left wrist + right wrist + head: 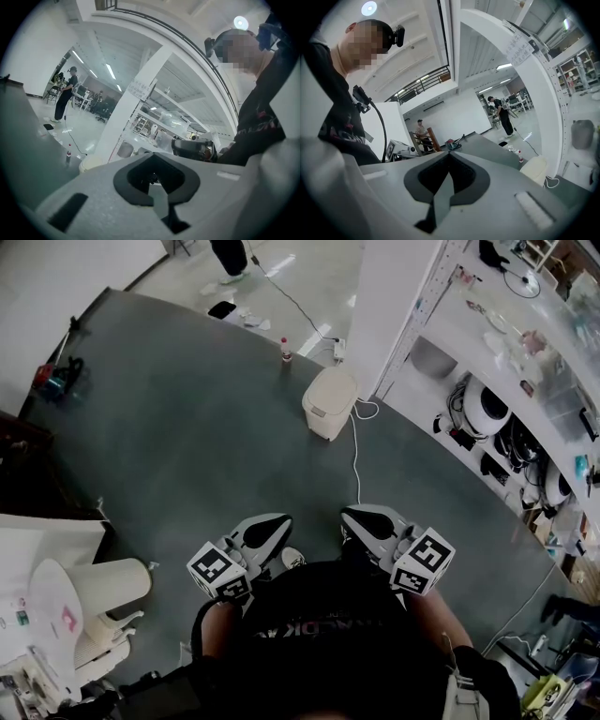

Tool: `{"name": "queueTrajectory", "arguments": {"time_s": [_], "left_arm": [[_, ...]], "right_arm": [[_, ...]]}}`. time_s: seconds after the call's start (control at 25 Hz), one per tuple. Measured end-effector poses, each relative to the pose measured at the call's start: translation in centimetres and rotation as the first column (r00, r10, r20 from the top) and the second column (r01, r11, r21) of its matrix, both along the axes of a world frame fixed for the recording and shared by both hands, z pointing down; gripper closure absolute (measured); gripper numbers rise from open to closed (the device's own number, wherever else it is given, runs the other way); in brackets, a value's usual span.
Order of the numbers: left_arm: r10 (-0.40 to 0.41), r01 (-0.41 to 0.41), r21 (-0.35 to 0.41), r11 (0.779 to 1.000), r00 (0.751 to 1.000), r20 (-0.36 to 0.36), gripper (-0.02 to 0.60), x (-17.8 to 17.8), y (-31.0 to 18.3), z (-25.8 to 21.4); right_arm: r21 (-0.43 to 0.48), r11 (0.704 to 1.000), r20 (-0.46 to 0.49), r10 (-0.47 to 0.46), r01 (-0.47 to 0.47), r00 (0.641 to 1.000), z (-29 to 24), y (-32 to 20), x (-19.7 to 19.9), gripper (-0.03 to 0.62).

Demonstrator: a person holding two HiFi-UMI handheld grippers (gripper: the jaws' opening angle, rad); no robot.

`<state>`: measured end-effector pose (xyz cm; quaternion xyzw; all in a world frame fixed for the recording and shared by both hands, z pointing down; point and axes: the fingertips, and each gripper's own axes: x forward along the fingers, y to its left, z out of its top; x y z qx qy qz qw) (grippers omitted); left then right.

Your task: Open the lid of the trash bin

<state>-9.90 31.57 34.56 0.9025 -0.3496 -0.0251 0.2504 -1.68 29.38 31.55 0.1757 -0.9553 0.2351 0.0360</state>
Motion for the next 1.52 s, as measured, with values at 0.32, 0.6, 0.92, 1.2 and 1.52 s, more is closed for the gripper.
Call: {"name": "queueTrajectory", "arguments": {"time_s": [0.32,0.6,0.92,1.2,1.52], "left_arm": [[-0.027,0.027,0.014,1.000,0.999,0.022,0.583,-1.3,0.5,-0.4],[-0.036,0.036,-0.006,0.999,0.999,0.008,0.583,-3.2,2.1,0.8],[-0.063,0.062,-0.025,0.998,0.998,-0.018,0.584,-5.3,3.1,0.7],[-0.060,0.059,-0.044,0.997,0.998,-0.029,0.583,-6.1,3.4,1.3],[-0.082,0.081,-0.060,0.995,0.996,-0.022,0.584,-5.3,0.2,1.9]], "right_arm": [[-0.011,1.000,-0.004,0.011,-0.011,1.000,0.2,0.3,-0.6,0.586],[-0.014,1.000,-0.010,0.017,-0.017,1.000,0.4,0.9,-2.0,0.588],[-0.032,0.999,-0.014,0.029,-0.029,0.999,0.6,1.4,-4.0,0.586],[-0.047,0.998,-0.007,0.045,-0.045,0.999,0.8,1.2,-5.0,0.586],[-0.060,0.998,-0.003,0.035,-0.035,0.999,1.4,-2.5,-3.8,0.586]]}}
